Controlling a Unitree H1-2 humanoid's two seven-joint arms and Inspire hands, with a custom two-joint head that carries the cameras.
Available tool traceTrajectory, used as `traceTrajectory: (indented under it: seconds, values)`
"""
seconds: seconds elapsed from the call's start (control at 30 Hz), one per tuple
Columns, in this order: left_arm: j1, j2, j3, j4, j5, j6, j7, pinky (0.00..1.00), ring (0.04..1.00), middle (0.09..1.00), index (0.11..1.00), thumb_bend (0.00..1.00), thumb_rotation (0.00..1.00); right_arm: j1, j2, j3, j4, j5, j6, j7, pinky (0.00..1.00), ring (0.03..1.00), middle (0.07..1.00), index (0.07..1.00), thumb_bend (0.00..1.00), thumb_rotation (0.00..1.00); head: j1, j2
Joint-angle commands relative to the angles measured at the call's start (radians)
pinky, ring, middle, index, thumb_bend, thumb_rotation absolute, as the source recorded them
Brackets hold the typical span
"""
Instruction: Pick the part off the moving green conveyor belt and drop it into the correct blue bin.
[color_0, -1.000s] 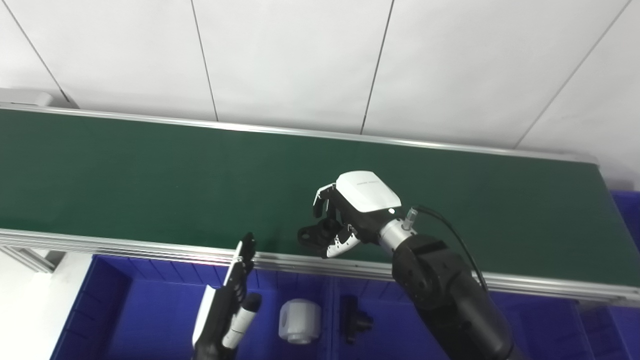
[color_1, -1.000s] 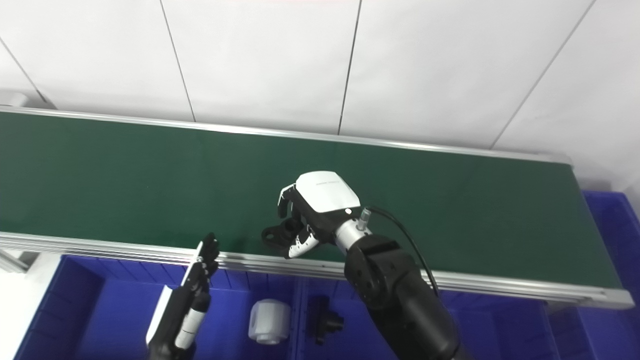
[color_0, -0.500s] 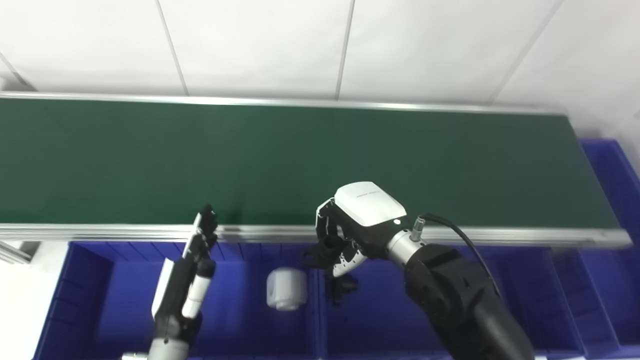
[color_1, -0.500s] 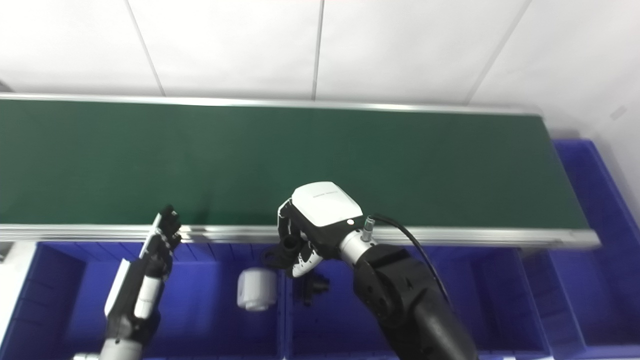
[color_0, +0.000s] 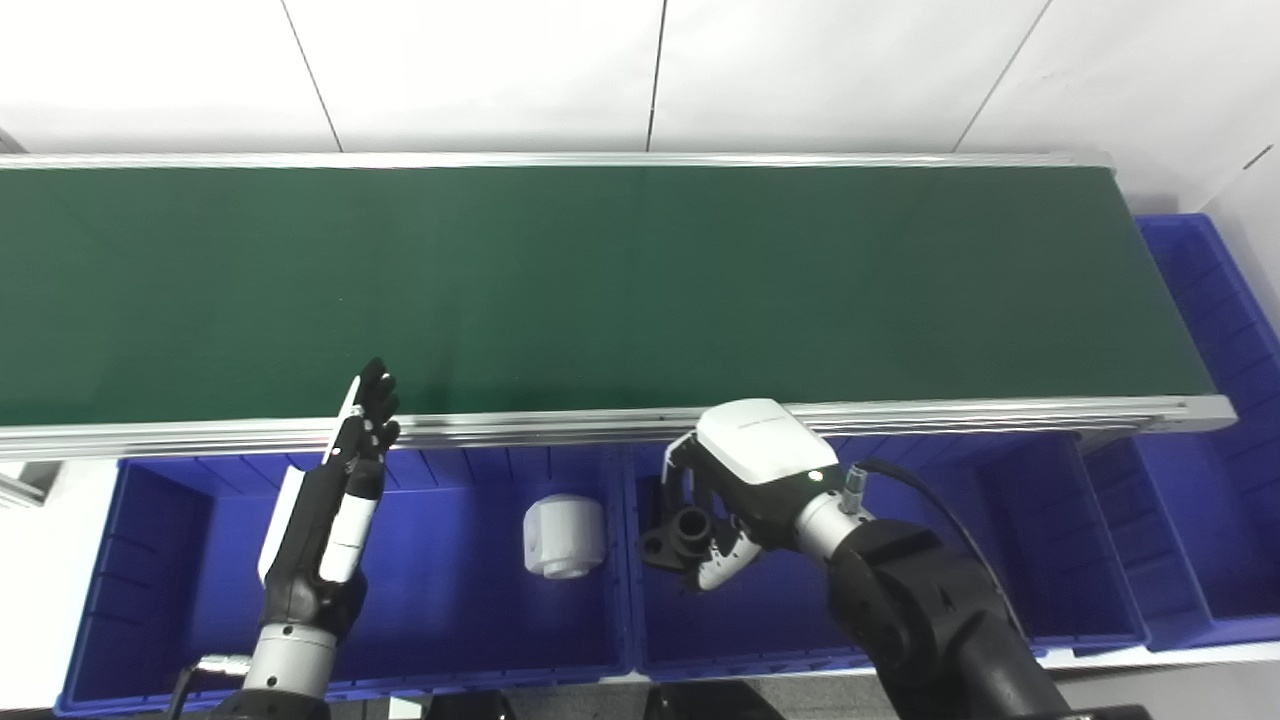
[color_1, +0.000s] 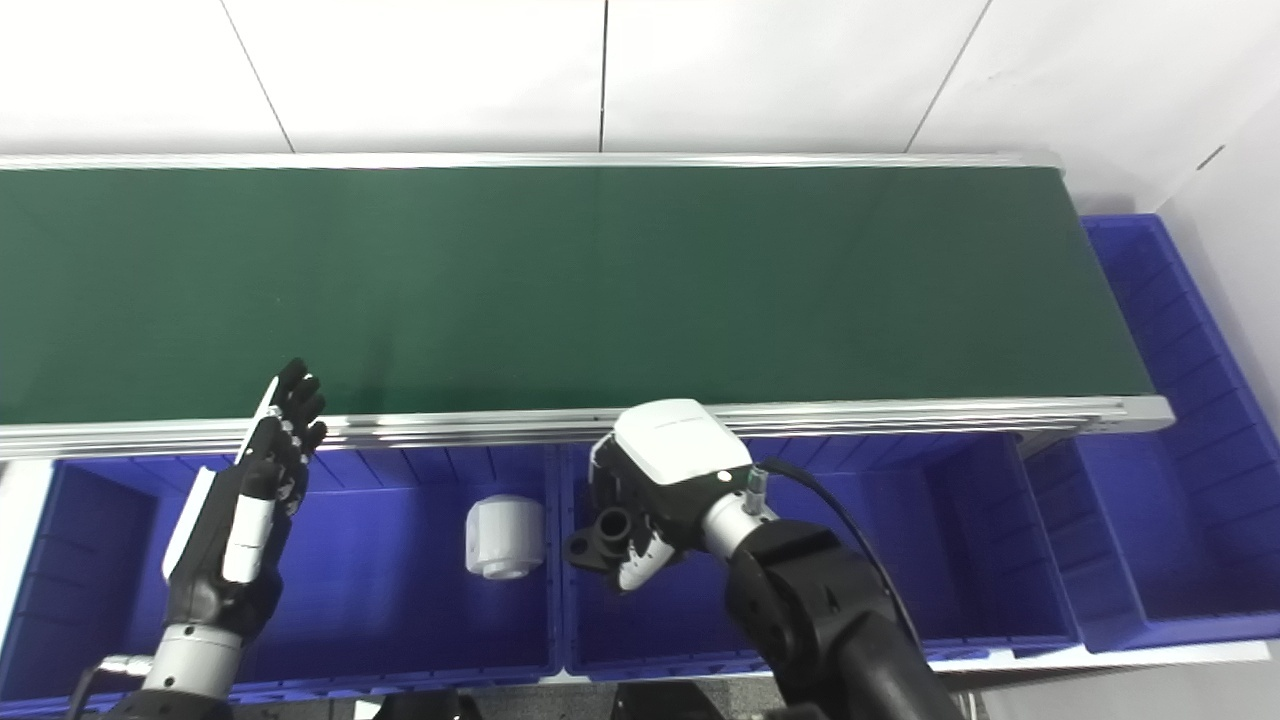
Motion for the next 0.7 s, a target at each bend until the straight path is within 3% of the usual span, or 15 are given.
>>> traceTrajectory:
  seconds: [0.0, 0.03, 0.5, 0.53, 0.57, 0.67]
  values:
    - [-0.007, 0.003, 0.003, -0.027, -0.004, -0.010, -0.004, 1.00, 1.000, 1.000, 1.000, 0.81, 0.96, 0.007, -0.019, -0.017, -0.014, -0.011, -0.051, -0.022, 0.21, 0.354, 0.448, 0.533, 0.51, 0.00, 0.001, 0.001]
    - [-0.008, 0.003, 0.004, -0.028, -0.005, -0.009, -0.005, 1.00, 1.000, 1.000, 1.000, 0.81, 0.96, 0.009, -0.021, -0.021, -0.011, -0.015, -0.056, -0.022, 0.20, 0.384, 0.484, 0.504, 0.52, 0.00, 0.001, 0.001]
    - [-0.007, -0.002, -0.002, -0.051, 0.007, 0.020, -0.004, 1.00, 1.000, 1.000, 1.000, 0.79, 0.95, 0.029, -0.039, -0.055, 0.076, -0.038, -0.095, -0.068, 0.17, 0.407, 0.503, 0.485, 0.52, 0.00, 0.011, -0.001]
    - [-0.008, -0.003, -0.002, -0.051, 0.010, 0.021, -0.003, 1.00, 1.000, 1.000, 1.000, 0.79, 0.95, 0.029, -0.037, -0.055, 0.076, -0.058, -0.090, -0.050, 0.18, 0.333, 0.487, 0.487, 0.53, 0.00, 0.012, -0.001]
    - [-0.008, -0.004, -0.003, -0.051, 0.012, 0.022, -0.002, 1.00, 1.000, 1.000, 1.000, 0.80, 0.95, 0.030, -0.035, -0.055, 0.075, -0.075, -0.087, -0.033, 0.22, 0.347, 0.474, 0.564, 0.73, 0.24, 0.015, -0.001]
    - [-0.008, -0.005, -0.004, -0.052, 0.010, 0.028, -0.002, 1.00, 1.000, 1.000, 1.000, 0.80, 0.94, 0.031, -0.026, -0.061, 0.065, -0.098, -0.079, 0.031, 0.40, 0.540, 0.656, 0.691, 0.97, 0.55, 0.018, -0.001]
